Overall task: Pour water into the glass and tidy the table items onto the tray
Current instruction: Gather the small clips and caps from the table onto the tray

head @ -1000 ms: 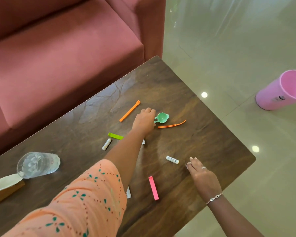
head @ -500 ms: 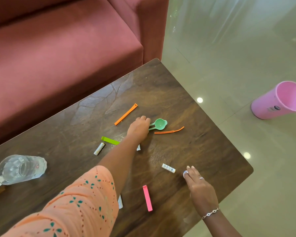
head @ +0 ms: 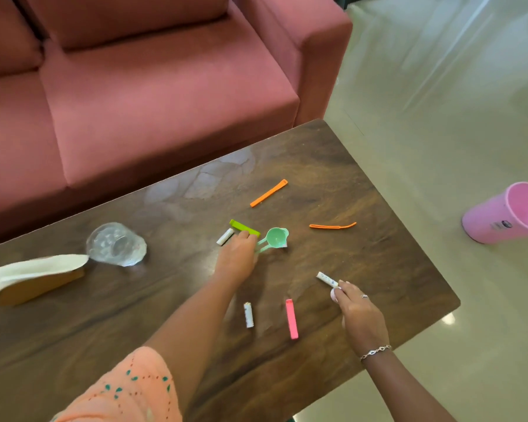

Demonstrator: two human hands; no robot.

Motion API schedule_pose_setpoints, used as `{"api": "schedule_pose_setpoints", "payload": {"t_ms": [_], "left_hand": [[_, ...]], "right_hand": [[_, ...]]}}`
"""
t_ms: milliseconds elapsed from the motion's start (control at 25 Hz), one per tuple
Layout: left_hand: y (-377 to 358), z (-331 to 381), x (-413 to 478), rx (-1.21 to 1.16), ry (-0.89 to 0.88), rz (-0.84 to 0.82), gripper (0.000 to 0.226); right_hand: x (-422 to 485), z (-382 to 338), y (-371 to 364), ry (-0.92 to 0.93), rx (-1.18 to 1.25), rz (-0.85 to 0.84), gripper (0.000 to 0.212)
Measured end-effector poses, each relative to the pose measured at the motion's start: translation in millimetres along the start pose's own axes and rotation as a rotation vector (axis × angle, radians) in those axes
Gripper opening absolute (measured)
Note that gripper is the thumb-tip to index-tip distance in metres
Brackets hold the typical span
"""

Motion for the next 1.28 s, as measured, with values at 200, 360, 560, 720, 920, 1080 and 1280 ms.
{"api": "schedule_pose_setpoints", "payload": {"t_ms": [200,360,560,720,920,1080,1280], "left_hand": [[5,-56,-96,-0.059,0.161,0.008,0.020],[10,-113,-183,-0.096,0.261,0.057,0.020],[15,-186,-300,-0.106,0.400,0.125,0.020],[19,-237,-394,-0.103,0.539,0.174,0.018],[17,-294,-484,-0.117,0.705,0.208,0.022],[6,-338,-524,-0.155,0.812,0.201,0.022],[-11,-387,-558,-0.211,0.957,0.192,0.022]], "right_hand": [[-11,-85,-5,0.142,0.027,0.025,0.027],[-36,-178,-7,0.230,0.091,0.012,0.026],[-71,-281,-8,0.326,0.145,-0.042,0.021],[-96,-359,-10,0.415,0.199,-0.052,0.023],[-124,-455,-22,0.494,0.198,-0.185,0.024],[-128,-516,-44,0.578,0.204,-0.304,0.015],[-127,-578,-68,0.673,0.228,-0.406,0.009]]}}
Point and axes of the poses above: each hand's wrist, its own x-axis towards the middle knuckle, its own y-axis out of the back of the hand, z = x × y, the point moved 4 cm from there along x, towards the middle knuckle, and after that the axes turned 12 degrees about x, right-handed, at the moved point
